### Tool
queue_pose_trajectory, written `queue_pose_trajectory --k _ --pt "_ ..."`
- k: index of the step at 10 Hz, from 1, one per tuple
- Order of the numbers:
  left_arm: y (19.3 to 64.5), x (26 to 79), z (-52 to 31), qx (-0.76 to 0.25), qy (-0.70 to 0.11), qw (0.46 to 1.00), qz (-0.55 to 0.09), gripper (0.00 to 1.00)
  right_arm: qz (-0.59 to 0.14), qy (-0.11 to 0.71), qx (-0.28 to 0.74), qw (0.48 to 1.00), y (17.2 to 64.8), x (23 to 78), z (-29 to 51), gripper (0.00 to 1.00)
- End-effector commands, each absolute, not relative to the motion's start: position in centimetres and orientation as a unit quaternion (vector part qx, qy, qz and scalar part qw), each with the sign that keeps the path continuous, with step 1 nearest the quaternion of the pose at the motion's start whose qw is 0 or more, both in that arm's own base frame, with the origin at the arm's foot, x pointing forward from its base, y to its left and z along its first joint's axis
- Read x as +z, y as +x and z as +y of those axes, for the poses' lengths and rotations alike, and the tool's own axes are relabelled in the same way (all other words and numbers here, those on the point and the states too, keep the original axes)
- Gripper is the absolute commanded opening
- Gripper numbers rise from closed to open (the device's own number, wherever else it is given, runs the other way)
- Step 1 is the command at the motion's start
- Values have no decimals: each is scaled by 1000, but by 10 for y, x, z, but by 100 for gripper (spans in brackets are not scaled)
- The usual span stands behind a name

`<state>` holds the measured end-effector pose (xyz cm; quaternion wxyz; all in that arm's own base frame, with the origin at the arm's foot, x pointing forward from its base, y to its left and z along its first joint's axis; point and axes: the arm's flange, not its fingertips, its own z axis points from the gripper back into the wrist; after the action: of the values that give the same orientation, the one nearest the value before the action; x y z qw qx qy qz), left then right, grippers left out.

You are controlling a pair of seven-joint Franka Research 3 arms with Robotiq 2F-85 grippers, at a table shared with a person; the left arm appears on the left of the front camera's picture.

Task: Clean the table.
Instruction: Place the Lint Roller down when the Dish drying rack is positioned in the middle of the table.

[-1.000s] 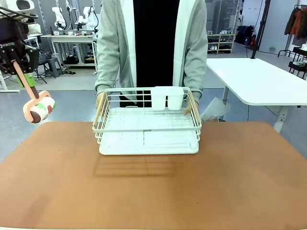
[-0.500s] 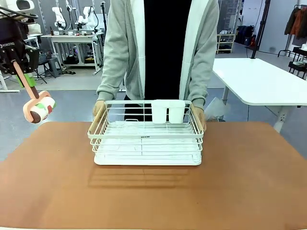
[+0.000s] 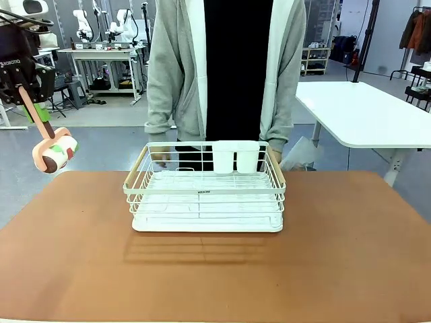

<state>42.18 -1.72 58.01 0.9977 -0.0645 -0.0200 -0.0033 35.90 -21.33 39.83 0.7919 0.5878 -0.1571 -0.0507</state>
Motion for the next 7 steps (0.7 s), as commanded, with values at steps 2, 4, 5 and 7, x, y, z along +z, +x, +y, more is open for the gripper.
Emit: queue_pose_trajectory --k 2,4,5,7 --pt "420 585 -16 -7 -64 998 -22 21 -158 589 -44 791 356 400 -212 100" --pt "420 585 -16 -7 -64 998 -22 21 -158 589 -44 791 356 400 -212 100" --pt "422 580 -17 -3 -65 998 -20 21 -158 589 -44 791 356 400 -212 100" --pt "468 582 -11 189 -124 971 -75 21 -158 589 -44 791 356 400 -212 100"
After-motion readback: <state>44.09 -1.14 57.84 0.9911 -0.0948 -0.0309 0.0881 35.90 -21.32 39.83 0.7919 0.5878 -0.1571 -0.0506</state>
